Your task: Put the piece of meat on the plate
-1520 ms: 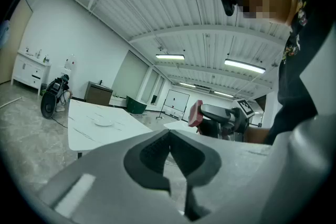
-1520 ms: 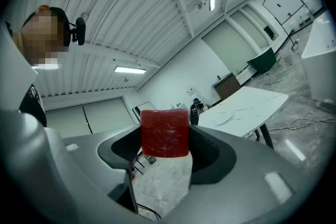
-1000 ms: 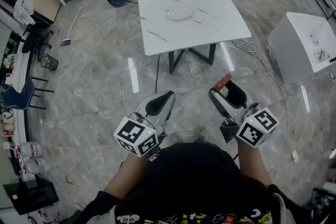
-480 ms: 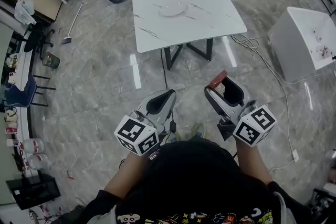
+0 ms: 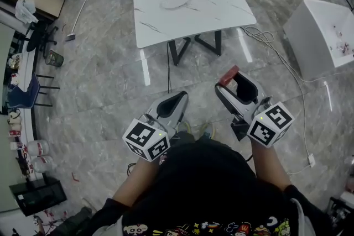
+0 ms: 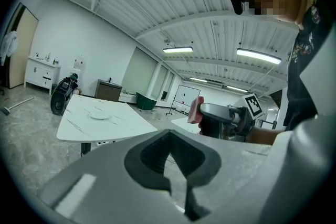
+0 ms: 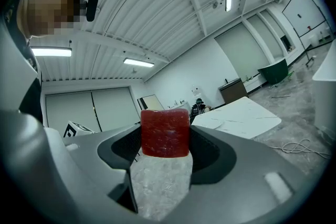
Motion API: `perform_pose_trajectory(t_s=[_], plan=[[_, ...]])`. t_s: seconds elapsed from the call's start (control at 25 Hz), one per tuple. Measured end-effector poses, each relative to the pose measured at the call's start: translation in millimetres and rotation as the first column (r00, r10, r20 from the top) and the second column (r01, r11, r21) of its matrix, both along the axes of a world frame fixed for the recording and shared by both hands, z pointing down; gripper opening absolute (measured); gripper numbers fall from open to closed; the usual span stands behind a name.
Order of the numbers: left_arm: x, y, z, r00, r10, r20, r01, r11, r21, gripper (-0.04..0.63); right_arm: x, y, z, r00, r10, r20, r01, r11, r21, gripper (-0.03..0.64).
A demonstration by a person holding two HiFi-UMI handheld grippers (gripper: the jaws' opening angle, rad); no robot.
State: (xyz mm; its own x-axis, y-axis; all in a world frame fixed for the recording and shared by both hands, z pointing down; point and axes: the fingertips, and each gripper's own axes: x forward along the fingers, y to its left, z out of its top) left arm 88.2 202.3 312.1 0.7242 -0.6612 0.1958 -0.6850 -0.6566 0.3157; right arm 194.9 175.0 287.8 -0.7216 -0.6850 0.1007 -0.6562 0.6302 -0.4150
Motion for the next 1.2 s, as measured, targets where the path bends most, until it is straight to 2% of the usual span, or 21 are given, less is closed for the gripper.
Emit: perform_pose_trajectory(t_s=[0.4,1.2], plan=[[-28.5,-22.5,9.2,0.999,-0.039,-0.005,0.039,0.999,-0.023,0.0,-20.1,-22.3,4.8,1.0,-0.012,-0.008,0.012,1.0,-0.009,0.31],[-80.5,-111.0,0.2,0.998,0.062,-0.007,-0.062,0.998,-0.007,0.0,-86.2,-101.1,5.7,0.999,0.044,-0.025,-0.044,0.998,-0.033,0.31]])
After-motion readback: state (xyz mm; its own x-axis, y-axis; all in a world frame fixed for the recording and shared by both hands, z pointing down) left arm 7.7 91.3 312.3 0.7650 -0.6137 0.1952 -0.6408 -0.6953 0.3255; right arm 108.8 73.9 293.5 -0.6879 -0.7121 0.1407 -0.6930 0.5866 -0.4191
